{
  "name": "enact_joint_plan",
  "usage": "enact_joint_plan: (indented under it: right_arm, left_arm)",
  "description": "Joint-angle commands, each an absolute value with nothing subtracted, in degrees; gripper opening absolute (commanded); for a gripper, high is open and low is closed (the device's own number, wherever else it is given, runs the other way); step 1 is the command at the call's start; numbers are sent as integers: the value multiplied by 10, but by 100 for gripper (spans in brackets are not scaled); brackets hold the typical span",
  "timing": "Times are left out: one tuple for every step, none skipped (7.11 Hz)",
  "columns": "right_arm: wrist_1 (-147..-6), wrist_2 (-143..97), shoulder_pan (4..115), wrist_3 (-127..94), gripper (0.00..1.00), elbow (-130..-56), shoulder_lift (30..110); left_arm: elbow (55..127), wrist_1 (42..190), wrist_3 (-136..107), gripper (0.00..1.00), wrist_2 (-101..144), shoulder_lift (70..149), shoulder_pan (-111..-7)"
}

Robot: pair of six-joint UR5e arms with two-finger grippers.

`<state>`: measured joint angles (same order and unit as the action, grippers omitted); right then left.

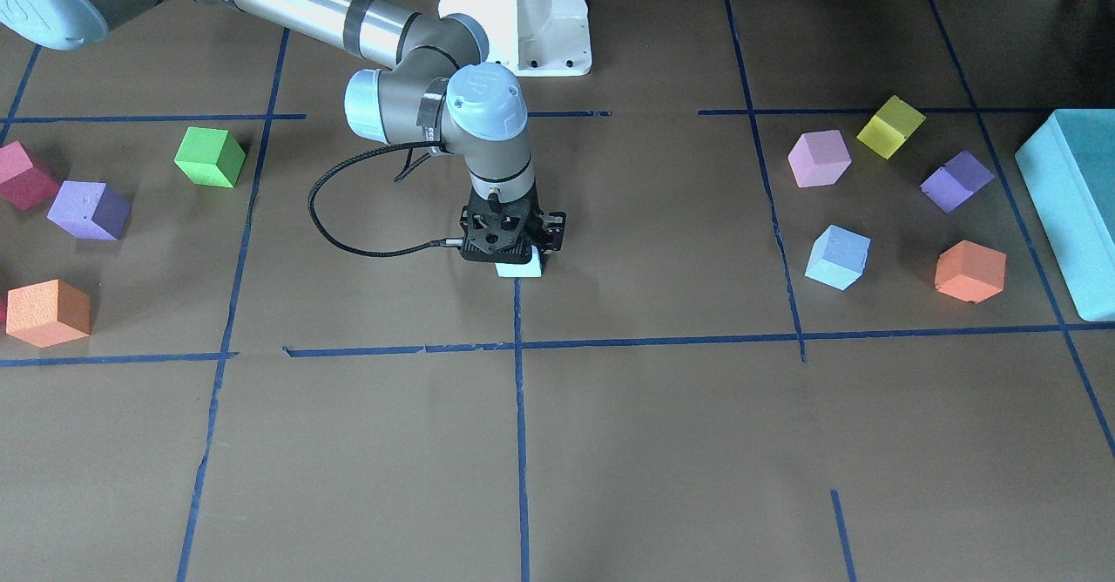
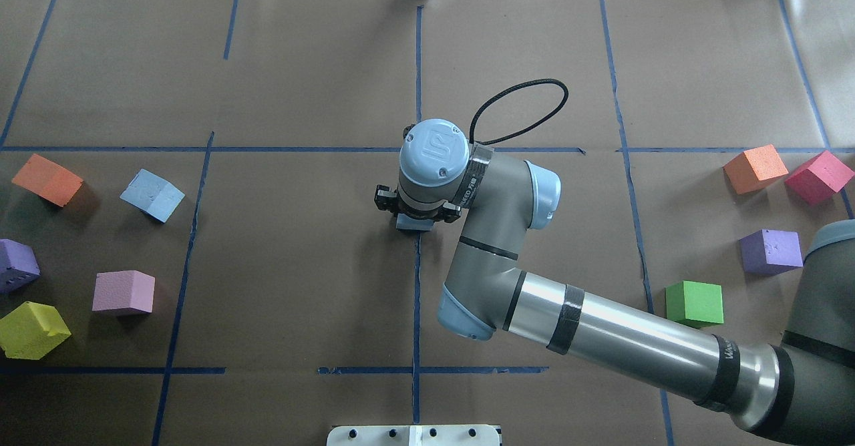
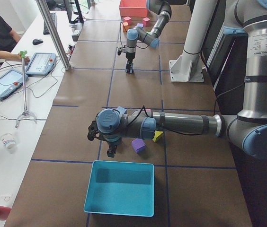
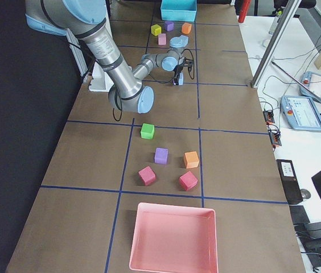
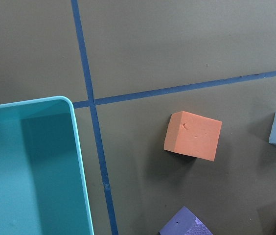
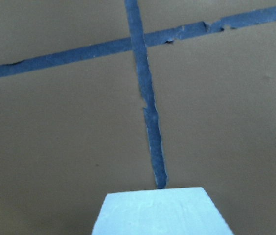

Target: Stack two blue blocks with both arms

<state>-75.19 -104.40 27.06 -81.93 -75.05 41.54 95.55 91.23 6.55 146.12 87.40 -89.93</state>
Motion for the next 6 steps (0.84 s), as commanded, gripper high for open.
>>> enact_joint_plan:
  right_arm:
    - [-754, -1034, 266, -815, 100, -756, 411]
    - [-754, -1034, 267, -812, 100, -766, 411]
    - [-767, -1034, 274, -811, 100, -806, 414]
    - [-827, -1035, 293, -809, 100, -889, 433]
    - [-878, -1034, 311, -808, 100, -999, 478]
    - [-885, -1040, 336, -807, 100, -1078, 527]
  left_arm:
    - [955, 912, 64, 100, 1462, 874, -899]
    - [954, 912, 64, 100, 1461, 874, -899]
    - [950, 912, 64, 100, 1461, 875, -898]
    - [958, 913, 63, 100, 1461, 878, -897]
    - [961, 937, 23, 100, 1462, 882, -887]
    - [961, 1005, -35, 100, 1456, 895, -847]
